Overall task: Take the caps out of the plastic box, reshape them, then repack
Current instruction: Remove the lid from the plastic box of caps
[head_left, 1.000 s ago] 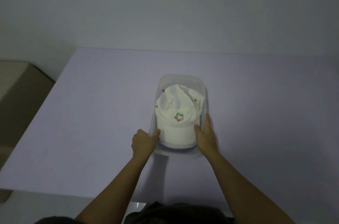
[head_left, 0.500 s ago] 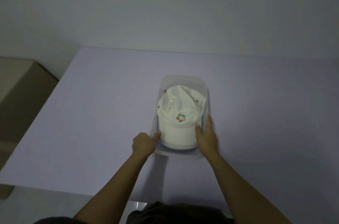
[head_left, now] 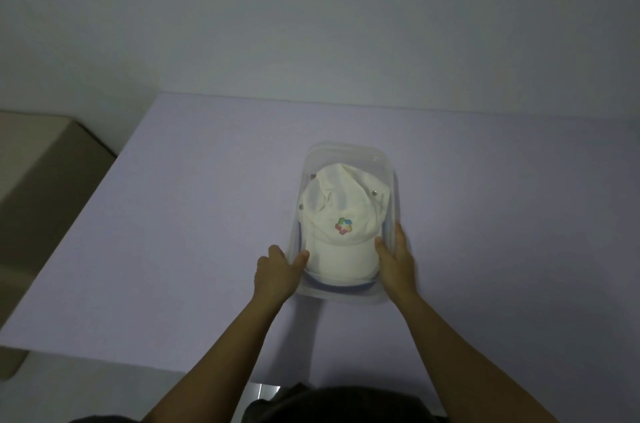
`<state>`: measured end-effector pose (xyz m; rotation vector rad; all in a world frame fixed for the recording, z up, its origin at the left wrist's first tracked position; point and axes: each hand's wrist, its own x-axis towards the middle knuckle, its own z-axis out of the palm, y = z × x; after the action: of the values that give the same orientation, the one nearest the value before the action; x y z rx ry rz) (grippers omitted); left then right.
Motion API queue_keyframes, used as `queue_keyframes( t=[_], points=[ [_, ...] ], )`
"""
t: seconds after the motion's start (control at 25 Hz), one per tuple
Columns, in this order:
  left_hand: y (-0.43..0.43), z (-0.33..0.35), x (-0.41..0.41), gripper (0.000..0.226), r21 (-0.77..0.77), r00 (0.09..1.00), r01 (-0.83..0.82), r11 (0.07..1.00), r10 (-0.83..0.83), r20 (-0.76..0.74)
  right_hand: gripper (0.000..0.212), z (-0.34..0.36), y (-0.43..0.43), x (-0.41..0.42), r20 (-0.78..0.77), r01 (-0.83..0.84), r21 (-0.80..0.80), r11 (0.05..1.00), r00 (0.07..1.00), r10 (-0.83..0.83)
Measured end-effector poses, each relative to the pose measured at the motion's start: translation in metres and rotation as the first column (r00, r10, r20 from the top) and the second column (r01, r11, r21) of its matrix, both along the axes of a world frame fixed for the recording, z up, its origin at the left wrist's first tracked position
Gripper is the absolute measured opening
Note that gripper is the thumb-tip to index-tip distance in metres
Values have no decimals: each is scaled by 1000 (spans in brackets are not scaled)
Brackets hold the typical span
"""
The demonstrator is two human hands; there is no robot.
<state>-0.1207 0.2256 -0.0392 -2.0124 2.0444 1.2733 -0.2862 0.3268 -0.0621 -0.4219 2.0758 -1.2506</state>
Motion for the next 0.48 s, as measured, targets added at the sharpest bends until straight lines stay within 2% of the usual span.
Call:
queue_keyframes(
  t=[0.08,0.16,0.2,0.24,0.32,0.4,0.48],
  points=[
    [4,-1,1,46,-67,989,-83,994,75,-125,53,0,0,4,85,55,-68,996,995,-49],
    [10,0,0,37,8,904,-192,981,180,-388,63,-2,2,3,203,134,-133,982,973,-106],
    [15,3,-1,34,115,808,-234,965,259,-528,70,-4,3,1,278,179,-166,970,952,-128],
    [18,7,-3,32,237,687,-253,938,347,-638,69,-1,4,0,343,223,-161,961,926,-158],
    [15,13,-5,26,391,470,-283,876,482,-739,48,3,6,1,400,285,-169,944,895,-199],
    [-1,18,2,19,438,327,-352,827,547,-770,47,1,8,1,356,230,-139,963,919,-168],
    [-27,18,20,8,427,260,-408,807,551,-793,53,-3,8,3,245,99,-63,993,966,-80]
  ],
)
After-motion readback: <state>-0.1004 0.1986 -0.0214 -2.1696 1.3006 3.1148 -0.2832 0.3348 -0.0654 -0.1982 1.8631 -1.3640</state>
